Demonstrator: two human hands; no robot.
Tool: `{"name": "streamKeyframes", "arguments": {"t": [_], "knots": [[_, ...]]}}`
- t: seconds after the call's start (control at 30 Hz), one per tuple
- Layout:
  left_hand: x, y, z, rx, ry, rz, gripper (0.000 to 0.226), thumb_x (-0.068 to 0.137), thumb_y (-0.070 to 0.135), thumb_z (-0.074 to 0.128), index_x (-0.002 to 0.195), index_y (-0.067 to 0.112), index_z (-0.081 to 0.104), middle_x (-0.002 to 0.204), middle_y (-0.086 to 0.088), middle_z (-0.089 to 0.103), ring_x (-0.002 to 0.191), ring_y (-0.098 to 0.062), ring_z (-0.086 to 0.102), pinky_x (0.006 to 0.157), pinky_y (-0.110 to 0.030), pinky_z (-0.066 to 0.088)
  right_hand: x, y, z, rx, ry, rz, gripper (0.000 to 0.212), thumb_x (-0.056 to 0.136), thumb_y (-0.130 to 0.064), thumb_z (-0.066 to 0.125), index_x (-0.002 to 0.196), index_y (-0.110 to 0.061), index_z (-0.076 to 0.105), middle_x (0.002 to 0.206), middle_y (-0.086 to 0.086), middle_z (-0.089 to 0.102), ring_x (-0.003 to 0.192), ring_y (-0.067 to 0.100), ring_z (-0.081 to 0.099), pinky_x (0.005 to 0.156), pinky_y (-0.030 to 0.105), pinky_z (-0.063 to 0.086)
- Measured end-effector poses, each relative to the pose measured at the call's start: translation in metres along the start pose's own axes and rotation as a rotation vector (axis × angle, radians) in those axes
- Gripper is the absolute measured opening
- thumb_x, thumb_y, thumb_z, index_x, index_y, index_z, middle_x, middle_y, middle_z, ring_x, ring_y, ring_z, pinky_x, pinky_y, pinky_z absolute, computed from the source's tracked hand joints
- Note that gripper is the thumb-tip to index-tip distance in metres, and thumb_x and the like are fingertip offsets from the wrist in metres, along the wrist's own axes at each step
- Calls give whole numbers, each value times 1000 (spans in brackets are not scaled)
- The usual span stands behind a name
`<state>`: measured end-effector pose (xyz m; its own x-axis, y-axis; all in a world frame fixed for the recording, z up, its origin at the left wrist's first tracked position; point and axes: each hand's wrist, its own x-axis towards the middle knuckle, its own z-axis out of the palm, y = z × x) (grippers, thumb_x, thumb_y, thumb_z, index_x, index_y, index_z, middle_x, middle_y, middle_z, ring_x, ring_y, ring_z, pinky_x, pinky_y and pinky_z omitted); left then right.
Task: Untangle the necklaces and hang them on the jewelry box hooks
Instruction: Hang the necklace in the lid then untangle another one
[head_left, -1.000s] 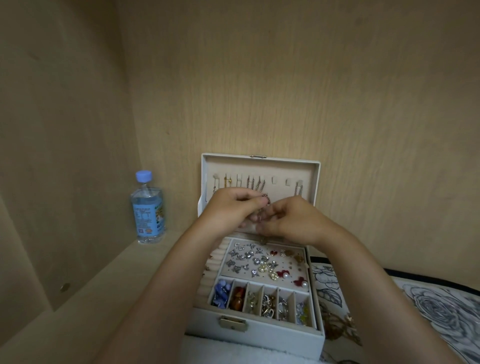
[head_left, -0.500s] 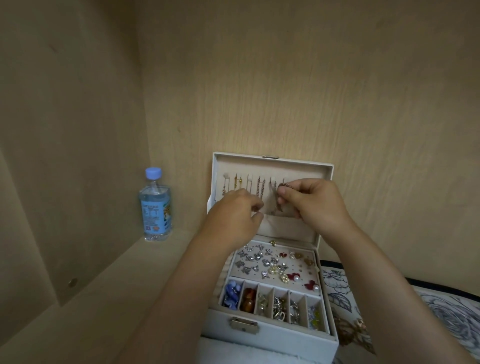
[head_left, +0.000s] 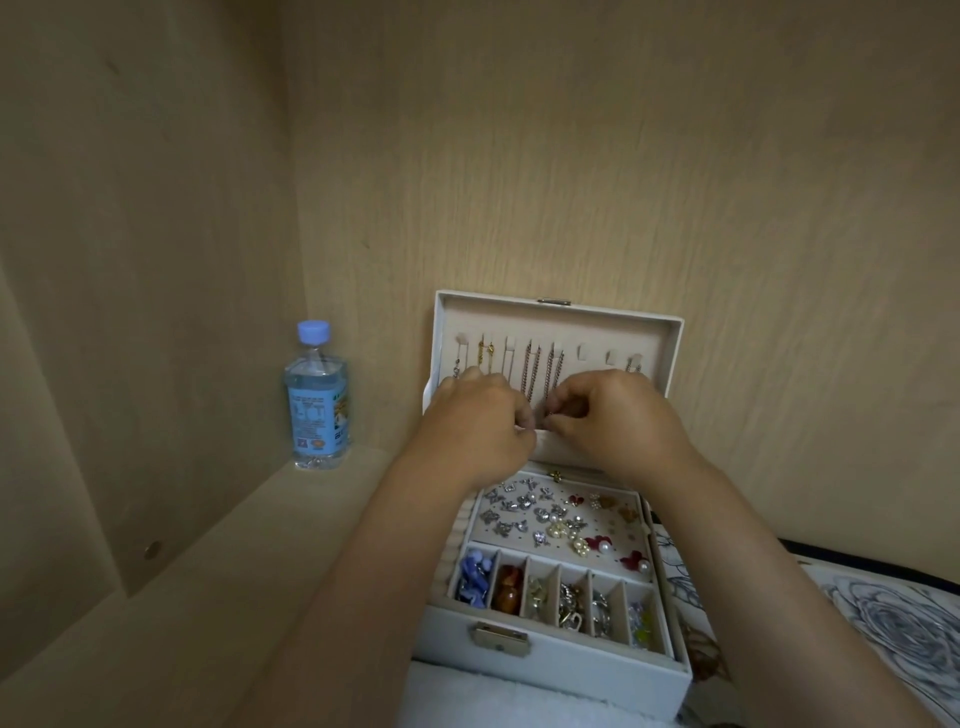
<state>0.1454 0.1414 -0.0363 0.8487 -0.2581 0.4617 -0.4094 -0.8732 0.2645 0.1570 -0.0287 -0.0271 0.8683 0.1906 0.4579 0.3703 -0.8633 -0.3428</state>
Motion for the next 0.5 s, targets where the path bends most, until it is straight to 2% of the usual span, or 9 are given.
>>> {"name": "streamKeyframes", "arguments": {"t": [0.13,0.27,0.4,0.5], "knots": [[0,0,0,-26,-10,-14,14,92,35,58,97,33,70,104,9,61,108,-15,46,96,-34,34,-4,-4,-3,-85,-78,-66,16,90,-29,66,100,-38,76,93,-18,74,86,4,66,78,33,57],[0,0,2,-25,-8,-10,17,91,36,58,103,33,71,105,8,62,108,-16,46,96,-35,36,-10,-3,-3,-54,-167,-79,23,91,-23,63,109,-33,75,102,-14,75,93,7,67,86,35,57],[0,0,4,-9,14,10,25,91,37,58,114,32,67,112,7,62,110,-17,48,98,-36,37,-14,-1,-14,39,-27,-109,21,87,-16,68,96,-33,76,96,-16,73,89,2,66,84,32,57],[-1,2,2,-40,39,31,24,92,31,59,114,32,67,114,9,64,110,-16,50,99,-36,39,-20,-1,-16,-74,-113,-103,8,83,-31,74,89,-36,77,84,-21,72,78,-4,65,77,31,59]]}}
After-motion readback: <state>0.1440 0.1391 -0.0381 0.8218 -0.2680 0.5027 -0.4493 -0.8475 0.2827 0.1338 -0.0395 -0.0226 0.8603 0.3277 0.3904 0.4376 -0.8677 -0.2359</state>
